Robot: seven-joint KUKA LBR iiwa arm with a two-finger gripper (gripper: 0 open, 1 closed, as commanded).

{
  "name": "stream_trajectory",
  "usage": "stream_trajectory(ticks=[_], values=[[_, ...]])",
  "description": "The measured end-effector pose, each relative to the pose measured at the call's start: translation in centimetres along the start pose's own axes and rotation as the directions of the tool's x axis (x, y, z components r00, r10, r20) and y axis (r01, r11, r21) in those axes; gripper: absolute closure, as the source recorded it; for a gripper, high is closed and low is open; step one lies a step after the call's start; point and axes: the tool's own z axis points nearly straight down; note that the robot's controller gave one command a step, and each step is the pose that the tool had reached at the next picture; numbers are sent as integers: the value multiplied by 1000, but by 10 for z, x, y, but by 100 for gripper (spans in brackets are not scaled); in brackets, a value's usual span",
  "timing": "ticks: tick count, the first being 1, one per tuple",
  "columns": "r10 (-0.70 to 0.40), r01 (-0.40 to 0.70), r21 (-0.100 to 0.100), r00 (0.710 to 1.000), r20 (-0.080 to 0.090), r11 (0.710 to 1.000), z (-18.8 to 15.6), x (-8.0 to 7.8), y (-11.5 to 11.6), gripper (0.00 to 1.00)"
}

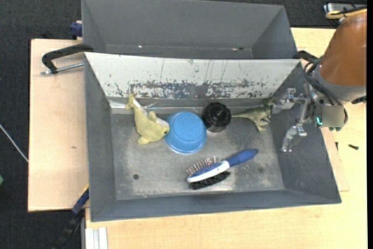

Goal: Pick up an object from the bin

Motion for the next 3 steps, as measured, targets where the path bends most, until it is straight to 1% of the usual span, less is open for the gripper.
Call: stream_trajectory(ticks=[1, 2, 3], values=[[-170, 170, -2, 985, 0, 985, 70, 44, 53, 0], [-126, 126, 3, 992, 13, 992, 85, 65, 115, 0], [-125, 125, 3, 992, 19, 992, 84, 63, 113, 100]])
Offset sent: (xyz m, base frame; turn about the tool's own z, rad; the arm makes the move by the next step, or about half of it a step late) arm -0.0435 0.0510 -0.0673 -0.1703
